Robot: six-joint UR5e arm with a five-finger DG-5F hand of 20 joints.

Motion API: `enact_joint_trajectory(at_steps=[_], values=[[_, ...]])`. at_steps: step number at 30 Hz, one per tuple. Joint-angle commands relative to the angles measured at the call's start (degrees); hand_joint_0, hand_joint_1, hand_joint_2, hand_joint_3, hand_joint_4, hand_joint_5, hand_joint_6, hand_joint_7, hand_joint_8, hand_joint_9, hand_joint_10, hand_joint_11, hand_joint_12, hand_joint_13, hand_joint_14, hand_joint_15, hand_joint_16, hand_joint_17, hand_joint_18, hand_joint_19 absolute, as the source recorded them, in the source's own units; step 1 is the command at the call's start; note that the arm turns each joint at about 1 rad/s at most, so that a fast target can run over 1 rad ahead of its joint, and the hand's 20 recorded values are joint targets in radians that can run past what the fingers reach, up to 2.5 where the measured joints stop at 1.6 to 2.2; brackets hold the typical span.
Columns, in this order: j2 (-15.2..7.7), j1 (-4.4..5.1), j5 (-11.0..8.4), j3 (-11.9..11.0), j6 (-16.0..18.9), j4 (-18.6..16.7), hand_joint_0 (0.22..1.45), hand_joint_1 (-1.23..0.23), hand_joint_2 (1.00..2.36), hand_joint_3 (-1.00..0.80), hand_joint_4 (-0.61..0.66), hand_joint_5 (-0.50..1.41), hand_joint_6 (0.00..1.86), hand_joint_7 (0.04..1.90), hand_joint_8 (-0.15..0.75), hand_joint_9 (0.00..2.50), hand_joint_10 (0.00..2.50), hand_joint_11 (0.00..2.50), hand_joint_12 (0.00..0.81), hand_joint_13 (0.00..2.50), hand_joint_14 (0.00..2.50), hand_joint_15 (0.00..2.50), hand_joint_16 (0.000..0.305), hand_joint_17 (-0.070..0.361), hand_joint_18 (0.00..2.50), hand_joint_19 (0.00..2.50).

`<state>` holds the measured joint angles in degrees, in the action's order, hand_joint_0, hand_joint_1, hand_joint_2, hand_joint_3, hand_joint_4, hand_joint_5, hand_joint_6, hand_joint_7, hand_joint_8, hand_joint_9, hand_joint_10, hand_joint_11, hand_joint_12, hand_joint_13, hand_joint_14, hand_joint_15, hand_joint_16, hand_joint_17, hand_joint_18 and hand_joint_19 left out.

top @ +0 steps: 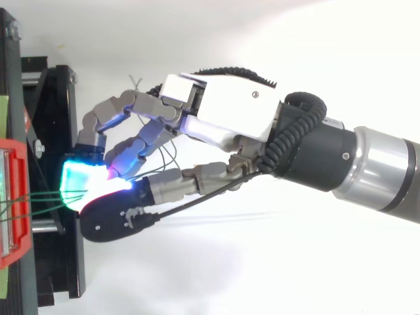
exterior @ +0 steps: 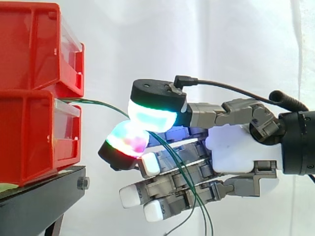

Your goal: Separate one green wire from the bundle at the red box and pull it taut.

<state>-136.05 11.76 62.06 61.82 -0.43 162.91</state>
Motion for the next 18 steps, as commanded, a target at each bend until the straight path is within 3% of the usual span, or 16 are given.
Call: enact_joint_trajectory(at_steps=[1, 6, 10, 14, 18], values=[[0.0, 0.28, -0.18, 0.0, 0.0, 0.0, 0.68, -0.87, 1.01, -0.33, -0.02, -0.16, 0.93, 0.87, 0.265, 1.08, 0.02, 0.74, 0.346, 0.81, 0.02, 0.48, 0.049, 0.110, 0.71, 0.56], [0.0, 0.37, -0.01, 0.0, 0.2, 0.7, 0.71, -0.89, 1.00, -0.46, -0.03, -0.15, 0.93, 0.87, 0.259, 1.09, 0.02, 0.74, 0.342, 0.82, 0.02, 0.48, 0.048, 0.109, 0.73, 0.56], [0.0, 0.46, 0.08, 0.0, 0.5, 2.9, 0.62, -0.84, 1.00, -0.50, 0.07, -0.14, 0.91, 0.89, 0.255, 1.11, 0.02, 0.73, 0.339, 0.83, 0.02, 0.49, 0.048, 0.108, 0.73, 0.57], [0.0, 0.46, 0.08, -0.1, 1.0, 3.4, 0.54, -0.66, 1.00, -0.50, 0.09, -0.13, 0.90, 0.90, 0.271, 1.14, 0.02, 0.73, 0.357, 0.84, 0.02, 0.50, 0.051, 0.116, 0.73, 0.59], [0.1, 0.46, 0.08, -0.7, 1.9, 3.3, 0.58, -0.54, 1.00, -0.50, 0.08, -0.13, 0.89, 0.92, 0.266, 1.15, 0.02, 0.72, 0.348, 0.84, 0.02, 0.51, 0.049, 0.111, 0.70, 0.62]])
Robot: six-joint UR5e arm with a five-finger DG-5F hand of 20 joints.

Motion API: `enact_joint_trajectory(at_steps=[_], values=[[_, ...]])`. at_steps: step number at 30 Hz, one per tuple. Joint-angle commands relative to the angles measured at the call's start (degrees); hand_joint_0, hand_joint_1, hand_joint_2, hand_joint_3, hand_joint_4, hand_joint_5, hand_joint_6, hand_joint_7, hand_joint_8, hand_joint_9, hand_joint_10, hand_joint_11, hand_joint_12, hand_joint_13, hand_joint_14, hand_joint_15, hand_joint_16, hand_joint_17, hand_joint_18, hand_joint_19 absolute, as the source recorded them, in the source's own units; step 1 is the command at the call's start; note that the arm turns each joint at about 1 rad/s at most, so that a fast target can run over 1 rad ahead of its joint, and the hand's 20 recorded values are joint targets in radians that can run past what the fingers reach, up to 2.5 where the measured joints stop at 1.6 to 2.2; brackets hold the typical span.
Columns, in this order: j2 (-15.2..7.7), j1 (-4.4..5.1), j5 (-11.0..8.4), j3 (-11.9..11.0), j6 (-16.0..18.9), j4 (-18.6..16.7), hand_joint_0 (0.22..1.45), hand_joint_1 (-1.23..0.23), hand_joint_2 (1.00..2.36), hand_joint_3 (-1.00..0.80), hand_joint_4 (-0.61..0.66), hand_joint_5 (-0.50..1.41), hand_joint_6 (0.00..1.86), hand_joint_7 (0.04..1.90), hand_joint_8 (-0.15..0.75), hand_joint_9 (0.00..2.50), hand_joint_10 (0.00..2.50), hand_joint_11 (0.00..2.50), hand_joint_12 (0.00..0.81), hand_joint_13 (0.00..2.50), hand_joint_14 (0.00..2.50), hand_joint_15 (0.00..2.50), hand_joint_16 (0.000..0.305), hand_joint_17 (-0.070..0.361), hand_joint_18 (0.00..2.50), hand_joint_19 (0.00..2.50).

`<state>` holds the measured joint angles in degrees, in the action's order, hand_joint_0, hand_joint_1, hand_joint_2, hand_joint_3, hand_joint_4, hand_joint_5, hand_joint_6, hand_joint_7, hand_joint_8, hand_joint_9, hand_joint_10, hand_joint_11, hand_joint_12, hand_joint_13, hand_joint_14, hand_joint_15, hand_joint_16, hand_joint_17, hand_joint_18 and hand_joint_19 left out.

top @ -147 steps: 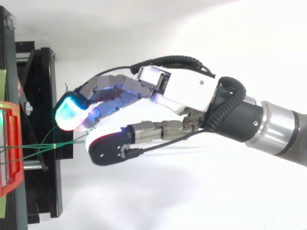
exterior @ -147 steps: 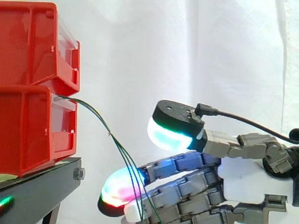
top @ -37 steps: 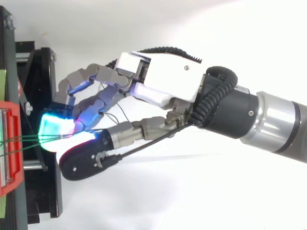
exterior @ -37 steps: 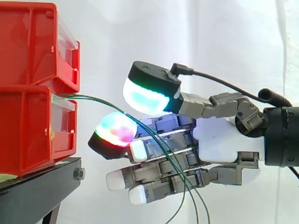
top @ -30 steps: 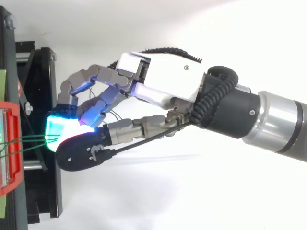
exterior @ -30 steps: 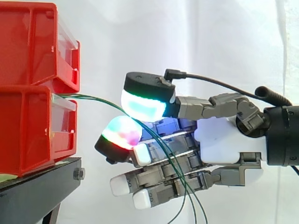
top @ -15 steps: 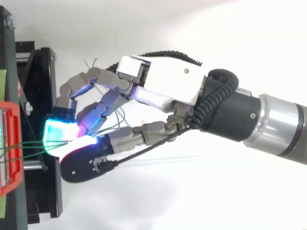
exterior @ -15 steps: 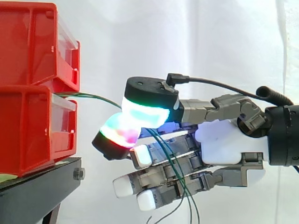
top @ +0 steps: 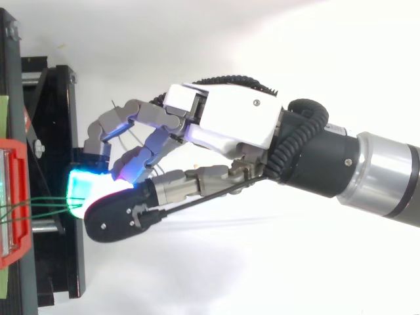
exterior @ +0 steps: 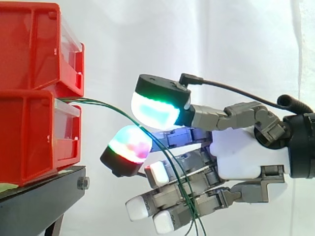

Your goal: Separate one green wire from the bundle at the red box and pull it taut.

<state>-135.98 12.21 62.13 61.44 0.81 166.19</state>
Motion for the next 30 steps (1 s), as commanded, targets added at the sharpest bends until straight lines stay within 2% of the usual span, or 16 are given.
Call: enact_joint_trajectory(at_steps=[1, 8, 11, 15, 19, 22, 24, 27, 29, 30], values=[[0.0, 0.01, 0.00, -0.4, 0.8, 0.1, 0.58, -0.53, 1.00, -0.48, 0.08, -0.13, 0.89, 0.93, 0.269, 1.16, 0.02, 0.73, 0.349, 0.84, 0.02, 0.52, 0.049, 0.111, 0.70, 0.62], [0.1, -0.08, 0.00, -0.7, 0.8, 0.5, 0.58, -0.62, 1.02, -0.25, 0.08, -0.14, 0.90, 0.94, 0.279, 1.15, 0.02, 0.77, 0.353, 0.85, 0.02, 0.54, 0.050, 0.113, 0.69, 0.63], [0.1, 0.01, 0.00, -0.7, 0.9, 0.7, 0.58, -0.65, 1.02, -0.24, 0.09, -0.14, 0.90, 0.92, 0.277, 1.16, 0.03, 0.83, 0.355, 0.88, 0.02, 0.59, 0.050, 0.112, 0.73, 0.67], [0.3, -0.08, 1.15, -1.6, 1.3, 2.3, 0.59, -0.68, 1.02, -0.24, 0.10, -0.15, 0.91, 0.91, 0.282, 1.16, 0.02, 0.85, 0.357, 0.88, 0.02, 0.59, 0.050, 0.112, 0.74, 0.65], [0.2, 0.01, 1.32, -2.0, 1.3, 3.6, 0.61, -0.76, 1.02, -0.23, 0.05, -0.15, 0.91, 0.93, 0.280, 1.15, 0.02, 0.86, 0.353, 0.88, 0.02, 0.58, 0.049, 0.111, 0.74, 0.65], [0.2, 0.01, 1.23, -1.9, 1.4, 4.0, 0.65, -0.82, 1.02, -0.24, 0.00, -0.15, 0.91, 1.00, 0.279, 1.15, 0.02, 0.86, 0.349, 0.88, 0.02, 0.58, 0.049, 0.110, 0.75, 0.64], [0.2, 0.01, 1.32, -1.9, 1.6, 5.1, 0.67, -0.84, 1.02, -0.27, -0.02, -0.16, 0.92, 0.99, 0.274, 1.15, 0.02, 0.87, 0.347, 0.88, 0.02, 0.57, 0.048, 0.109, 0.76, 0.63], [0.2, 0.01, 1.32, -2.0, 1.8, 6.0, 0.70, -0.84, 1.01, -0.36, -0.01, -0.16, 0.93, 0.92, 0.269, 1.15, 0.02, 0.87, 0.344, 0.89, 0.02, 0.57, 0.048, 0.108, 0.77, 0.63], [0.3, 0.01, 1.59, -1.9, 2.1, 6.4, 0.65, -0.83, 1.00, -0.50, 0.03, -0.15, 0.93, 0.91, 0.267, 1.17, 0.02, 0.86, 0.343, 0.89, 0.02, 0.57, 0.048, 0.107, 0.78, 0.65], [0.2, 0.01, 1.67, -1.9, 2.1, 6.6, 0.63, -0.80, 1.00, -0.50, 0.06, -0.14, 0.92, 0.91, 0.264, 1.17, 0.02, 0.85, 0.341, 0.90, 0.02, 0.58, 0.047, 0.107, 0.78, 0.65]])
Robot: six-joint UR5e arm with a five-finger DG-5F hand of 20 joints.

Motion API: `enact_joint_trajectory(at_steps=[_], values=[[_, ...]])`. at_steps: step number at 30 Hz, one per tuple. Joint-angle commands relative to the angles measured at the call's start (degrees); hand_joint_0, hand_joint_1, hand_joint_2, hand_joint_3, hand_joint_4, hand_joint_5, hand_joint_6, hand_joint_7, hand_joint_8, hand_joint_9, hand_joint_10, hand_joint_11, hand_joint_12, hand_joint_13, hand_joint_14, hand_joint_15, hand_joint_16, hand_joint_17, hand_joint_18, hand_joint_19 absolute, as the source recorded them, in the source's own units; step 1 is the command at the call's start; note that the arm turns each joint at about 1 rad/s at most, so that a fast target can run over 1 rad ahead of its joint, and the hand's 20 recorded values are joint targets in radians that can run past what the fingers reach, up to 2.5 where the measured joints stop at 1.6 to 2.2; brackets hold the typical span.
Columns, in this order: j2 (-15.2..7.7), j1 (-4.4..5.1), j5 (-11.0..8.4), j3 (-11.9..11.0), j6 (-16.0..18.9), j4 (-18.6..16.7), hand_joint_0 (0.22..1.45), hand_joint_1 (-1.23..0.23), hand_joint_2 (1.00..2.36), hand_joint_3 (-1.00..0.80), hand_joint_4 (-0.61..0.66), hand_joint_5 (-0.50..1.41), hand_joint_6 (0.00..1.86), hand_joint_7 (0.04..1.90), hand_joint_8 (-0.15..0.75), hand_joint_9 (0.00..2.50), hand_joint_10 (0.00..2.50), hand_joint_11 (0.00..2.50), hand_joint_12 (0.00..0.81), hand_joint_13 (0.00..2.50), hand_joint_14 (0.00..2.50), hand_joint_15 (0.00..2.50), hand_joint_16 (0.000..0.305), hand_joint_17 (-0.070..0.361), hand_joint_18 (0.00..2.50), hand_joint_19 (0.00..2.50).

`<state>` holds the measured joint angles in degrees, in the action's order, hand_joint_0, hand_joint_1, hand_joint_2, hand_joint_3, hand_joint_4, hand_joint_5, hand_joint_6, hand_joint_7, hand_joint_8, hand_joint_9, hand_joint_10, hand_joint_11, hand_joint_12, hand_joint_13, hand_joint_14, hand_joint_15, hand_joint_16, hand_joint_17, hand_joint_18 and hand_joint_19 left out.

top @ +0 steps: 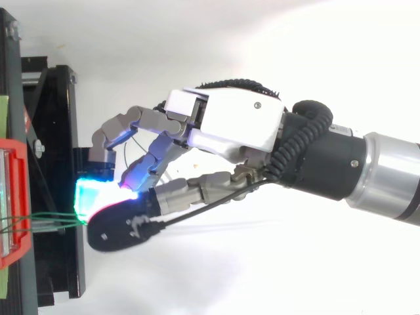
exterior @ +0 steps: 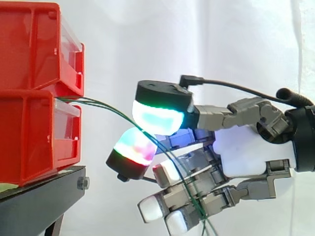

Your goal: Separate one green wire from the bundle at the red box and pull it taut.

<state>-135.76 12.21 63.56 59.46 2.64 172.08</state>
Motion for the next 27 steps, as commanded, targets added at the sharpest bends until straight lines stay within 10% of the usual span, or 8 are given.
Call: enact_joint_trajectory(at_steps=[1, 13, 27], values=[[0.0, 0.01, 0.43, -0.1, 0.4, 1.0, 0.63, -0.78, 1.00, -0.50, 0.07, -0.14, 0.92, 0.90, 0.262, 1.18, 0.02, 0.86, 0.341, 0.90, 0.02, 0.58, 0.047, 0.107, 0.78, 0.66], [0.2, 0.18, 0.96, -0.1, 0.4, 1.6, 0.56, -0.64, 1.00, -0.50, 0.09, -0.14, 0.90, 0.91, 0.275, 1.20, 0.02, 0.85, 0.355, 0.90, 0.02, 0.59, 0.050, 0.113, 0.77, 0.68], [0.4, 0.45, 1.04, -0.5, 1.1, 1.8, 0.66, -0.83, 1.02, -0.29, 0.00, -0.14, 0.92, 0.97, 0.276, 1.19, 0.02, 0.87, 0.351, 0.91, 0.02, 0.59, 0.050, 0.112, 0.79, 0.65]])
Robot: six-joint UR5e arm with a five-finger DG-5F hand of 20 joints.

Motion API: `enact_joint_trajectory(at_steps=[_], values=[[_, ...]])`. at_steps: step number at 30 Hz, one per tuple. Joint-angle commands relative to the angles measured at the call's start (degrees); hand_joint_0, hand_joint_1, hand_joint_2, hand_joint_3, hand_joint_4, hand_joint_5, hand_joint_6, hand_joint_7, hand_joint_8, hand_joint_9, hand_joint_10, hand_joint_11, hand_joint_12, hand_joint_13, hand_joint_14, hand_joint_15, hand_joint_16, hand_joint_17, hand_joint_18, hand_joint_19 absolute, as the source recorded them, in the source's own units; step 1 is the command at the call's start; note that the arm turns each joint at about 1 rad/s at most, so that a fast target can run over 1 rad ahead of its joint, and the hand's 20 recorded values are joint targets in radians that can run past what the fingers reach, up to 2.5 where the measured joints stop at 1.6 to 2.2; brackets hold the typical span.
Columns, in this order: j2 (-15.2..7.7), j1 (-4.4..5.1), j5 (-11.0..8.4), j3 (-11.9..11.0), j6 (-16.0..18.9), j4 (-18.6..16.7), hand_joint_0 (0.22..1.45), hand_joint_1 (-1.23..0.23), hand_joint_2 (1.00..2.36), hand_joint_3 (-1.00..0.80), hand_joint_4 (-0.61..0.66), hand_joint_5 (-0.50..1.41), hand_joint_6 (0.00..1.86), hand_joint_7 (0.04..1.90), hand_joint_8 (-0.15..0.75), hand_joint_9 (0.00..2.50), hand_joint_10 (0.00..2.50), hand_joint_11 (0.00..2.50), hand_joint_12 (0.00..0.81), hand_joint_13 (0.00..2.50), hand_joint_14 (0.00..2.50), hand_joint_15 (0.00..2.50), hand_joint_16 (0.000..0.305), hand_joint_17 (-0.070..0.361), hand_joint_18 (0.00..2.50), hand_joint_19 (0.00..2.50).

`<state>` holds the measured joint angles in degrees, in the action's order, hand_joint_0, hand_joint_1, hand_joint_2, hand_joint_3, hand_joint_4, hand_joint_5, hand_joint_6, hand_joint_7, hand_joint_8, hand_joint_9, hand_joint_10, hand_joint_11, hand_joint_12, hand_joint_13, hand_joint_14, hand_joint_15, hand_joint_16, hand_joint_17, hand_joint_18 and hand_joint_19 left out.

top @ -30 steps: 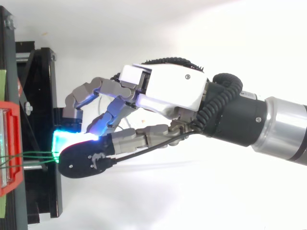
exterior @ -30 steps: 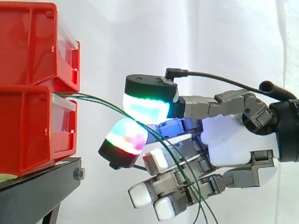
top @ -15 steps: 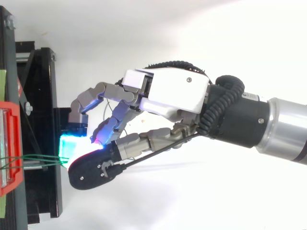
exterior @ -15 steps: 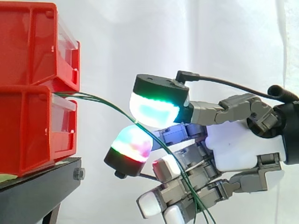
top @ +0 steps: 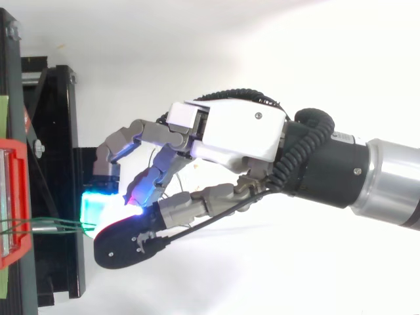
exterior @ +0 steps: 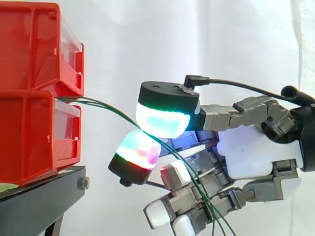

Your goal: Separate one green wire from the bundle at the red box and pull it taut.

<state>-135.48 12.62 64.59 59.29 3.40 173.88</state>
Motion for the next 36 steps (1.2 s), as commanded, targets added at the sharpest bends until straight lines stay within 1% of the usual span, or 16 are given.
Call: enact_joint_trajectory(at_steps=[1, 3, 4, 6, 7, 11, 16, 21, 25, 27, 28, 29, 31, 32, 33, 36], values=[[0.3, -0.06, 0.01, -0.5, 0.4, 0.0, 0.69, -0.86, 1.02, -0.31, -0.02, -0.15, 0.93, 0.99, 0.272, 1.18, 0.02, 0.88, 0.349, 0.91, 0.02, 0.58, 0.050, 0.112, 0.79, 0.66], [0.8, -0.32, 0.10, -0.9, 0.4, 0.2, 0.72, -0.88, 1.01, -0.37, -0.05, -0.15, 0.93, 0.96, 0.266, 1.18, 0.02, 0.87, 0.345, 0.91, 0.02, 0.58, 0.049, 0.111, 0.80, 0.64], [1.8, -0.32, 0.10, -0.8, 0.0, 0.8, 0.72, -0.88, 1.01, -0.39, -0.05, -0.15, 0.93, 0.95, 0.263, 1.18, 0.02, 0.86, 0.344, 0.91, 0.02, 0.58, 0.049, 0.111, 0.81, 0.64], [2.0, -0.41, 0.10, -0.9, -0.1, 1.4, 0.73, -0.89, 1.00, -0.49, -0.05, -0.15, 0.93, 0.93, 0.259, 1.17, 0.03, 0.87, 0.342, 0.92, 0.02, 0.58, 0.049, 0.111, 0.81, 0.64], [2.7, -0.41, 0.10, -0.9, -0.1, 2.0, 0.72, -0.90, 1.00, -0.50, -0.04, -0.15, 0.93, 0.93, 0.258, 1.18, 0.02, 0.87, 0.342, 0.92, 0.02, 0.58, 0.049, 0.110, 0.81, 0.64], [3.9, -0.49, 0.01, -0.9, -0.1, 5.4, 0.67, -0.90, 1.00, -0.50, 0.02, -0.14, 0.93, 0.92, 0.254, 1.18, 0.02, 0.86, 0.338, 0.92, 0.02, 0.58, 0.049, 0.109, 0.82, 0.65], [4.0, -0.14, -0.07, -0.8, -0.2, 6.4, 0.62, -0.82, 1.00, -0.50, 0.05, -0.13, 0.92, 0.92, 0.254, 1.21, 0.03, 0.86, 0.341, 0.93, 0.02, 0.59, 0.049, 0.110, 0.82, 0.67], [4.0, -0.06, -0.51, -0.8, -0.5, 6.1, 0.60, -0.78, 1.00, -0.50, 0.07, -0.13, 0.91, 0.90, 0.263, 1.23, 0.02, 0.87, 0.346, 0.94, 0.02, 0.59, 0.049, 0.110, 0.81, 0.68], [4.0, 0.03, -0.60, -0.8, -0.9, 6.0, 0.61, -0.76, 1.00, -0.48, 0.07, -0.13, 0.91, 0.95, 0.267, 1.24, 0.03, 0.88, 0.344, 0.96, 0.02, 0.61, 0.049, 0.111, 0.82, 0.69], [3.9, 0.03, -0.69, -0.8, -0.9, 6.0, 0.59, -0.69, 1.00, -0.45, 0.07, -0.13, 0.91, 0.96, 0.273, 1.25, 0.03, 0.87, 0.346, 0.96, 0.02, 0.61, 0.050, 0.113, 0.82, 0.69], [4.0, 0.03, -0.69, -0.8, -0.9, 6.0, 0.58, -0.59, 1.00, -0.44, 0.07, -0.13, 0.90, 0.96, 0.273, 1.26, 0.03, 0.87, 0.351, 0.97, 0.03, 0.63, 0.051, 0.115, 0.81, 0.71], [4.0, 0.12, -0.60, -0.5, -1.0, 6.0, 0.56, -0.55, 1.00, -0.46, 0.07, -0.13, 0.89, 0.96, 0.279, 1.30, 0.03, 0.88, 0.355, 0.98, 0.02, 0.63, 0.052, 0.117, 0.81, 0.72], [4.0, 0.21, -0.69, 0.0, -1.0, 5.9, 0.55, -0.52, 1.00, -0.49, 0.07, -0.12, 0.89, 0.96, 0.282, 1.30, 0.03, 0.87, 0.359, 0.98, 0.02, 0.62, 0.053, 0.119, 0.81, 0.72], [4.0, 0.38, -1.04, 1.4, -1.0, 5.1, 0.55, -0.52, 1.00, -0.49, 0.08, -0.12, 0.89, 0.96, 0.284, 1.30, 0.03, 0.87, 0.363, 0.99, 0.02, 0.63, 0.054, 0.121, 0.82, 0.71], [4.0, 0.47, -1.22, 1.8, -0.9, 4.6, 0.54, -0.52, 1.00, -0.50, 0.08, -0.12, 0.89, 0.96, 0.287, 1.30, 0.03, 0.87, 0.365, 0.99, 0.02, 0.63, 0.054, 0.121, 0.82, 0.71], [4.0, 0.74, -2.10, 3.6, -1.0, 0.5, 0.52, -0.54, 1.00, -0.50, 0.09, -0.12, 0.88, 0.95, 0.292, 1.31, 0.03, 0.88, 0.370, 1.00, 0.02, 0.63, 0.055, 0.125, 0.83, 0.71]])
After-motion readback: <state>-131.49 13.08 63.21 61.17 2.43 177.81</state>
